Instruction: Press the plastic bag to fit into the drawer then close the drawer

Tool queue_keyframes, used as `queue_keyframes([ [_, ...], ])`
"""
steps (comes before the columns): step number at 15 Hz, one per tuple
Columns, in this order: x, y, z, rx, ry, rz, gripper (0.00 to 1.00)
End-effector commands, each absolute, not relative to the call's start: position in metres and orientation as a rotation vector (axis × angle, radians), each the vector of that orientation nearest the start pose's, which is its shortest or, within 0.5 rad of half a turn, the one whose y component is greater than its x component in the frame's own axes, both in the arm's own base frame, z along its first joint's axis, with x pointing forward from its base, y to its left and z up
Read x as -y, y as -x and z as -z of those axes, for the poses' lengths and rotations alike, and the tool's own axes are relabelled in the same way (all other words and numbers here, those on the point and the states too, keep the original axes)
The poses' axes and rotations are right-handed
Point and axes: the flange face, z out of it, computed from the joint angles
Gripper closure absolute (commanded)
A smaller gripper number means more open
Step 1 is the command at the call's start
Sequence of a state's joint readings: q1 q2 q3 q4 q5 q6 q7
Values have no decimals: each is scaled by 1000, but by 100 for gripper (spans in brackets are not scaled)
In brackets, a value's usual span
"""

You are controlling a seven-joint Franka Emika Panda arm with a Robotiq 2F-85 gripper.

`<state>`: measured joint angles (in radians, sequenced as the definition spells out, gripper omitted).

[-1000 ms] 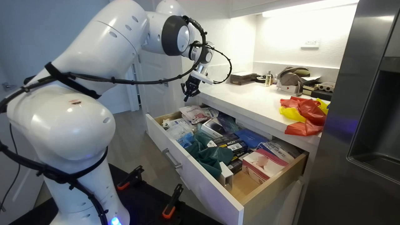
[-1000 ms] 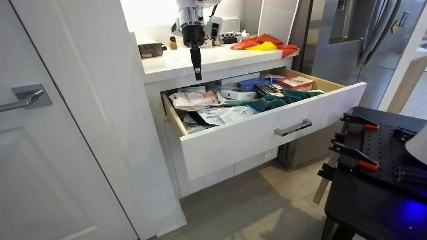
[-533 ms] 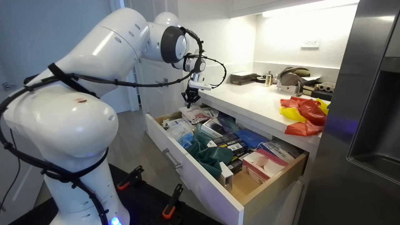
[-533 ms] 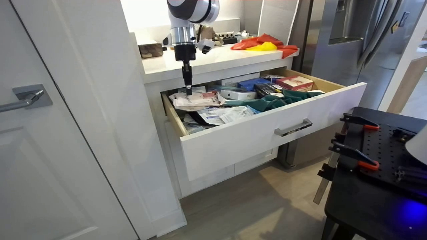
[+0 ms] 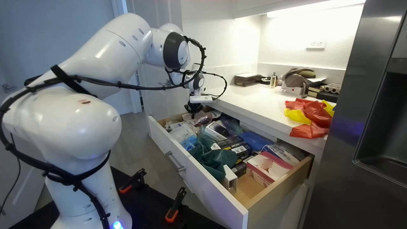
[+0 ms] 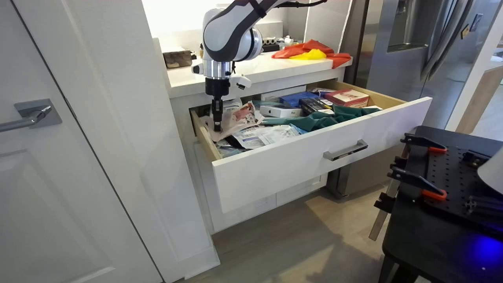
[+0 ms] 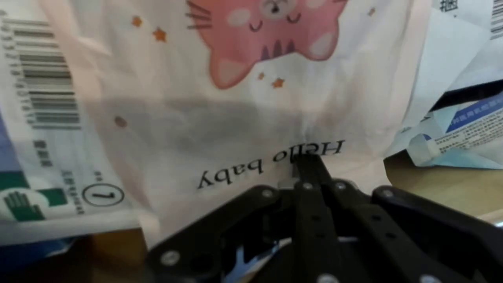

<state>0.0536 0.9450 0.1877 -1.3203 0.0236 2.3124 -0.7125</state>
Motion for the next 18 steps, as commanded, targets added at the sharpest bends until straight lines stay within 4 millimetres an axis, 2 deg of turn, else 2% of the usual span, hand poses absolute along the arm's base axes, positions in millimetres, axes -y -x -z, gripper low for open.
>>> queue_keyframes([
  [1, -155, -717, -162, 1244, 2769, 139, 100],
  [8, -154, -707, -159, 1247, 2782, 76, 100],
  [14, -143, -708, -175, 1224, 2745, 67, 100],
  [18, -134, -704, -188, 1167, 2626, -31, 100],
])
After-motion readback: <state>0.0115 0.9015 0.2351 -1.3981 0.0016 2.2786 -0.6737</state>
